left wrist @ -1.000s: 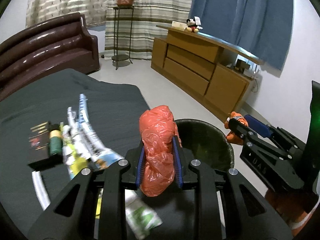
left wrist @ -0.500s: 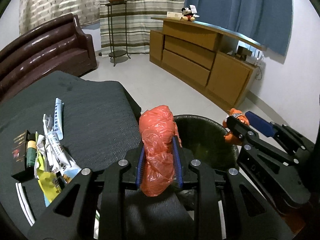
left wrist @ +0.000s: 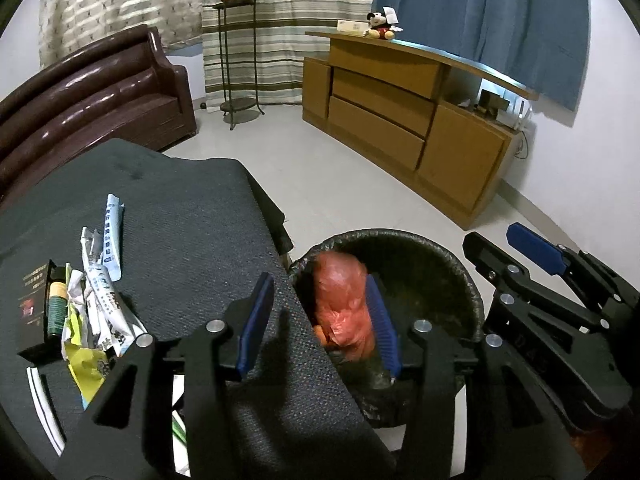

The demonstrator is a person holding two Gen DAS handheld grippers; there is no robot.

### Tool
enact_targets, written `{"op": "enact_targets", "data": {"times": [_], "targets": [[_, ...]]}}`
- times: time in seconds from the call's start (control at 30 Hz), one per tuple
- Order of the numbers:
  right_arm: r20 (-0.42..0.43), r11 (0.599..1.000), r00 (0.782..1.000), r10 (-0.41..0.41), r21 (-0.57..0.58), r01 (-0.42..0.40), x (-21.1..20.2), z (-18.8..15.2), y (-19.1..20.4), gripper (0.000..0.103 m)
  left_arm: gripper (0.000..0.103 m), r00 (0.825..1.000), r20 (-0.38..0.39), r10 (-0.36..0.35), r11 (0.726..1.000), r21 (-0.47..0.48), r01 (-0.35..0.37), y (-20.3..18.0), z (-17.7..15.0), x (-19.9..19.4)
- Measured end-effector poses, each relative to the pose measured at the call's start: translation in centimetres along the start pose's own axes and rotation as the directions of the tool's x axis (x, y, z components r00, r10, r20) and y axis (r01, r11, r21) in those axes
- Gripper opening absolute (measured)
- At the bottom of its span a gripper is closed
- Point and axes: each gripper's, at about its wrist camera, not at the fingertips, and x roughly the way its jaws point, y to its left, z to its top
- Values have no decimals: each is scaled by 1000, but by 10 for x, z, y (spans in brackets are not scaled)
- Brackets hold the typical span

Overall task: Collect trash
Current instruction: 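Carry both items over the bin and open both grippers to drop them, then return to the table and grasp the white strip with the left gripper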

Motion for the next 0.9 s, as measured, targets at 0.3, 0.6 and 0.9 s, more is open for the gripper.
{"op": "enact_targets", "data": {"times": [0.3,0.6,0.9], "targets": [[20,1000,1000,9,-8,-9,-8,6,3,49,56,1000,25,11,999,-36,-10,16,0,-23],[32,999,999,38,-33,-37,-17,8,16,50,57,998,39,55,994,-92,-51,52,-7,-52],[4,993,996,92,-68,-92,-27,-6,48,50,57,990,12,141,977,-164,-138,104,-35,-84]]}}
